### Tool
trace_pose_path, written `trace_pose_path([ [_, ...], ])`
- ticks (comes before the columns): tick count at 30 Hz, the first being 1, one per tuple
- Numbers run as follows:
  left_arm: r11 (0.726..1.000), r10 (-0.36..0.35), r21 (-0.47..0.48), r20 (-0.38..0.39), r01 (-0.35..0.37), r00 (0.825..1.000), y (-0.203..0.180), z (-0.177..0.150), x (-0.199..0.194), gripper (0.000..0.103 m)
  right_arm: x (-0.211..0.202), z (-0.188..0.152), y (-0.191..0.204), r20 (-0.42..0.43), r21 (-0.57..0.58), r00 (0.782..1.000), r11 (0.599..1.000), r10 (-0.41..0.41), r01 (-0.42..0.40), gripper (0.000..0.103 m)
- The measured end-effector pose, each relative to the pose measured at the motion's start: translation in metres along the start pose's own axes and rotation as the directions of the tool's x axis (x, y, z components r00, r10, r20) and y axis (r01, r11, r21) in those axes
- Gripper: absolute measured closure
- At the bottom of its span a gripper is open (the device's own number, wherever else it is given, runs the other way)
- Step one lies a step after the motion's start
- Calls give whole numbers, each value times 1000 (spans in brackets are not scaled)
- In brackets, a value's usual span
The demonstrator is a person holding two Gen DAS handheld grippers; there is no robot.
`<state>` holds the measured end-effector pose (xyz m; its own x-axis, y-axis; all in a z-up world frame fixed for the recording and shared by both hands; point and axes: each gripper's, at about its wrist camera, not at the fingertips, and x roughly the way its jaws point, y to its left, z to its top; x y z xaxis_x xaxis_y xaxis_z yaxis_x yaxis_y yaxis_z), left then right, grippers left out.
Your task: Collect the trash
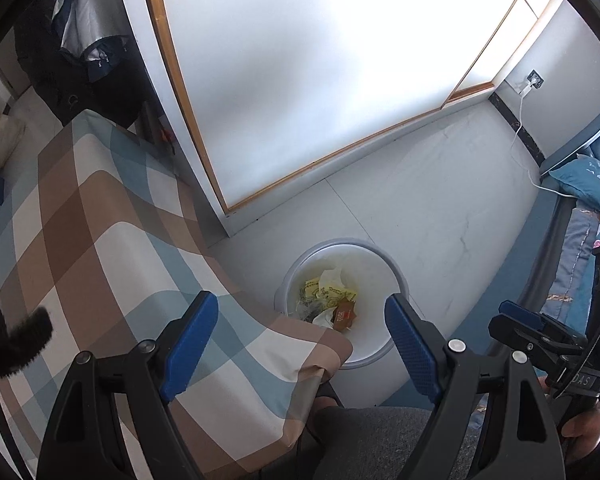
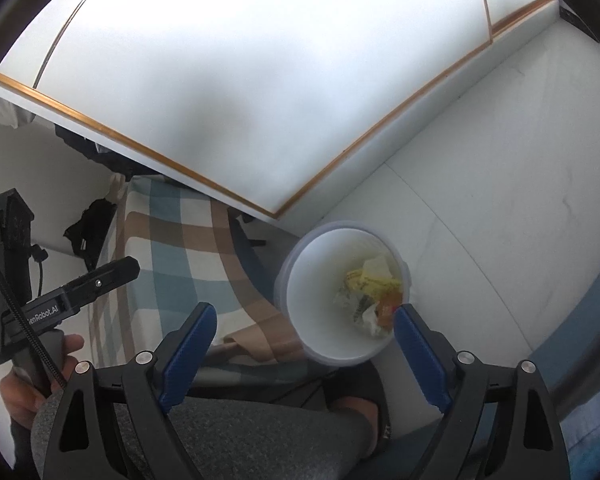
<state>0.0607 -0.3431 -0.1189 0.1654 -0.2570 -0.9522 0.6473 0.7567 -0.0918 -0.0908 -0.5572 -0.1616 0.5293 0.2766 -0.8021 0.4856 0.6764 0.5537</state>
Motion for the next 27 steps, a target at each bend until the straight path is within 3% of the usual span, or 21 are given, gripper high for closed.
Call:
trace_pose_path([
  [27, 999, 28, -43, 55, -26, 998, 0, -9, -20, 20, -2, -2, -2, 3, 18, 1000, 1000, -10, 9, 12],
])
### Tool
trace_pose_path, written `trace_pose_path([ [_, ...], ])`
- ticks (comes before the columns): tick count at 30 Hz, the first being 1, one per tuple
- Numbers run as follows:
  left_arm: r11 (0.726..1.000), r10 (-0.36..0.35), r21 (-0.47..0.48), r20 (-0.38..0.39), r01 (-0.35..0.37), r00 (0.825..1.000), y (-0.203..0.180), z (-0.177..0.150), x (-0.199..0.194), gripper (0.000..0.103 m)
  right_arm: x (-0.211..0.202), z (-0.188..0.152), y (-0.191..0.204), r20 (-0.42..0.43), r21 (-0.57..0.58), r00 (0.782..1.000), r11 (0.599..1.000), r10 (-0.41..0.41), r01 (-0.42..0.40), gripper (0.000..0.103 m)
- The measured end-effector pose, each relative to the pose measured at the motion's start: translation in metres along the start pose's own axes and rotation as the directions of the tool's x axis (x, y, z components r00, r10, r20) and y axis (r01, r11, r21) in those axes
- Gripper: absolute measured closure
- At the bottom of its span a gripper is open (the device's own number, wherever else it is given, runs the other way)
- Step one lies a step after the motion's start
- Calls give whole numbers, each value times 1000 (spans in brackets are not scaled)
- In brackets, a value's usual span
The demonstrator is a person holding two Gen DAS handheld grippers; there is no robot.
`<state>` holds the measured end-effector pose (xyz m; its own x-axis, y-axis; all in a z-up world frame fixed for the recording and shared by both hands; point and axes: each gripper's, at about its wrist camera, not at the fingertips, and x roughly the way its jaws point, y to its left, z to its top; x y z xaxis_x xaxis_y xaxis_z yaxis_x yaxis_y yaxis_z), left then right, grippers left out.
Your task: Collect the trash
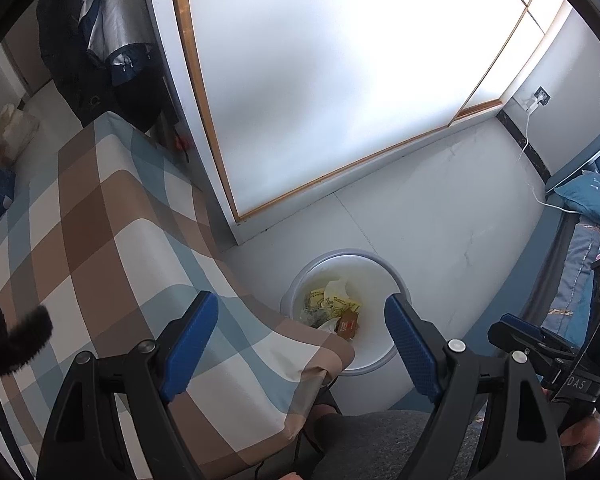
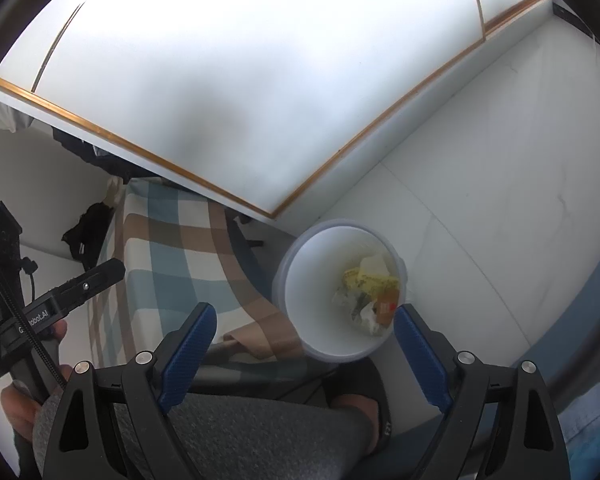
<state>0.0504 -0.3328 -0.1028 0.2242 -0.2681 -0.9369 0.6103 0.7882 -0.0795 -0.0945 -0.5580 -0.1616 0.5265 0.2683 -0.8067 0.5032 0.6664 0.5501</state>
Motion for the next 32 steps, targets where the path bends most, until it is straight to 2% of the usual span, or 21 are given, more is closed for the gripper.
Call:
trace_pose_path([
  [21, 999, 11, 34, -6, -11, 1000, -6, 0, 0, 20, 1, -1, -4, 1, 19, 1000, 1000, -7, 7, 12],
  [30, 1000, -12, 24, 41, 11, 999, -5, -6, -7, 20, 1, -1, -3, 1, 5, 1000, 1000, -13, 13, 12],
  [32, 999, 9, 35, 53, -11, 999, -5, -6, -9, 20, 1, 0, -1, 1, 3, 1000, 1000, -17, 17, 12],
])
